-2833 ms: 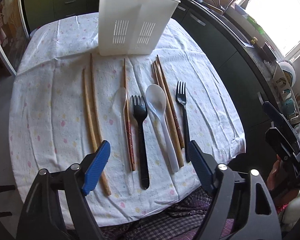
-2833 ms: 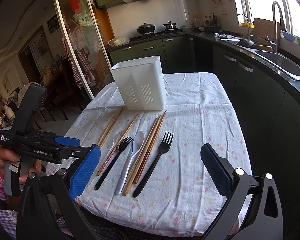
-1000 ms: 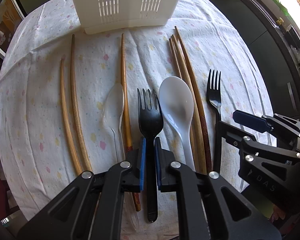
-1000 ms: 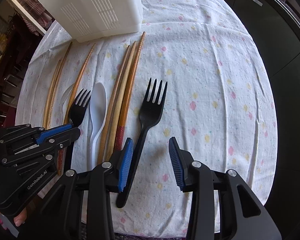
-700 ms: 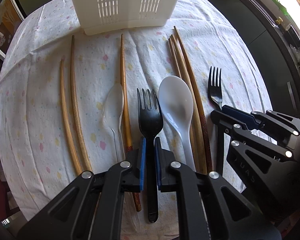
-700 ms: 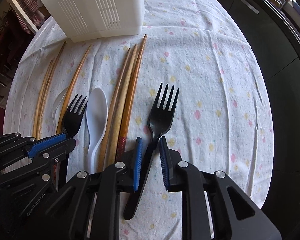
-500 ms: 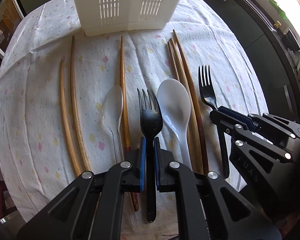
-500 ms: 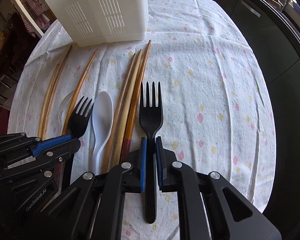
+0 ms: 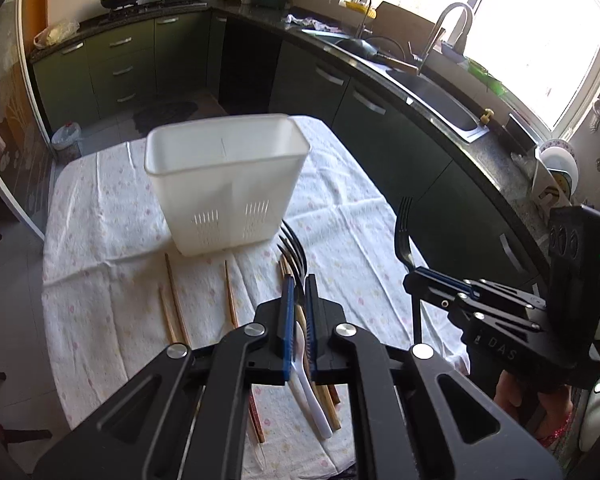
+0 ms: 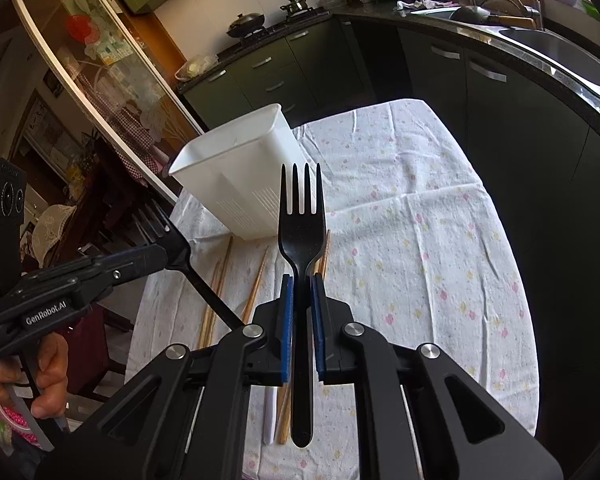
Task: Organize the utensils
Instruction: 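Lift the left tool's fork toward the caddy while the right tool lifts its fork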
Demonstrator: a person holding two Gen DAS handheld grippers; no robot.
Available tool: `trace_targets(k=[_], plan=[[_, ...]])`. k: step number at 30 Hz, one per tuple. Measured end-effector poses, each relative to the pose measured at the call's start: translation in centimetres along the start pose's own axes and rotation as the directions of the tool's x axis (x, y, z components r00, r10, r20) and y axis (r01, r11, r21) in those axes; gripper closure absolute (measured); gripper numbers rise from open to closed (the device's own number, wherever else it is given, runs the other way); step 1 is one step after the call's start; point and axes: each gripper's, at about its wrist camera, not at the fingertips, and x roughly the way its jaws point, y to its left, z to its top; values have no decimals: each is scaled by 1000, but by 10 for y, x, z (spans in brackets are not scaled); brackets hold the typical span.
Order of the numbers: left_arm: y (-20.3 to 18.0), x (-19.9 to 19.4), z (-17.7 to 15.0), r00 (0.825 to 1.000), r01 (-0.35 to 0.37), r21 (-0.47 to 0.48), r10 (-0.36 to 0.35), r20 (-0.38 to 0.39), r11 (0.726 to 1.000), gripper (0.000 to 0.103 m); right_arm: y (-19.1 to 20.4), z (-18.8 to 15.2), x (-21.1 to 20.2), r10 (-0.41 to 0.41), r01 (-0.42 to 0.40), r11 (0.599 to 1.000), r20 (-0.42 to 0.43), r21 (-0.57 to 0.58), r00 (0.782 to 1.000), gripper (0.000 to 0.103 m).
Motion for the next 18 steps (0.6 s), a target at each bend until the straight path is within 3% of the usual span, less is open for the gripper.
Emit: trace_targets(k=[8, 13, 18], plan=[[-3, -27, 60, 996, -38, 27, 35, 87, 999, 98, -1, 17, -22, 55, -54, 998, 45, -14, 998, 93], [-8, 32, 44, 994, -46, 75, 53, -94, 996, 98, -1, 19, -26, 55, -54, 998, 49, -21, 997, 93], [-11, 118, 12, 951, -25, 155, 72, -301, 988, 98, -6, 19, -25, 55, -54, 998, 38, -15, 998, 93]])
